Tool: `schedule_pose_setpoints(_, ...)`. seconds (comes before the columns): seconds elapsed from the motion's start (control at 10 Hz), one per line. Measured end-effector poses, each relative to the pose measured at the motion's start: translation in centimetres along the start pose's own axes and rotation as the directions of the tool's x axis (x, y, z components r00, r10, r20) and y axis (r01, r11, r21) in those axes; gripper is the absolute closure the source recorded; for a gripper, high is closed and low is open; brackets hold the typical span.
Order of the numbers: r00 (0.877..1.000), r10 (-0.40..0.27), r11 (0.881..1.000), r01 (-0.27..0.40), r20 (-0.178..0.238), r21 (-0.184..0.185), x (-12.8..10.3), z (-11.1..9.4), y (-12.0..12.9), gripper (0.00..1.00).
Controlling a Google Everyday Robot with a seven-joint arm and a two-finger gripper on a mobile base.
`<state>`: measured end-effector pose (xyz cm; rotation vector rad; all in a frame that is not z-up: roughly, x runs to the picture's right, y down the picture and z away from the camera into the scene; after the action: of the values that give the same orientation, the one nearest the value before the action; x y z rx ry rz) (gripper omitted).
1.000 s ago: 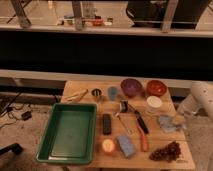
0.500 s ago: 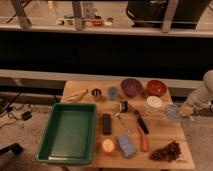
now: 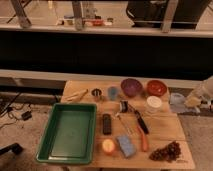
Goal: Place towel in purple bowl
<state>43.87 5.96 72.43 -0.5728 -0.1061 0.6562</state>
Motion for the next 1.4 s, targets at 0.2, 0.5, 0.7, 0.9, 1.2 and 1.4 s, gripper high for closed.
schedule_pose_setpoints(0.2,0.996,-0.056,0.998,0.054,0.070,0.033,-2.9,-1.7,0.6,0.85)
schedule_pose_setpoints(0.5,0.975,-0.166,0.986,0.159,0.146,0.053,-9.6,-1.4,1.3,0.85)
schedule_pose_setpoints(0.7,0.968,-0.193,0.981,0.187,0.160,0.051,-11.2,-1.1,1.8,0.85)
schedule_pose_setpoints(0.9,0.969,-0.191,0.981,0.185,0.159,0.052,-11.0,-1.2,1.8,0.85)
schedule_pose_setpoints(1.2,0.969,-0.190,0.981,0.184,0.159,0.052,-10.9,-1.2,1.8,0.85)
schedule_pose_setpoints(1.4,0.968,-0.193,0.981,0.187,0.160,0.051,-11.2,-1.2,1.8,0.85)
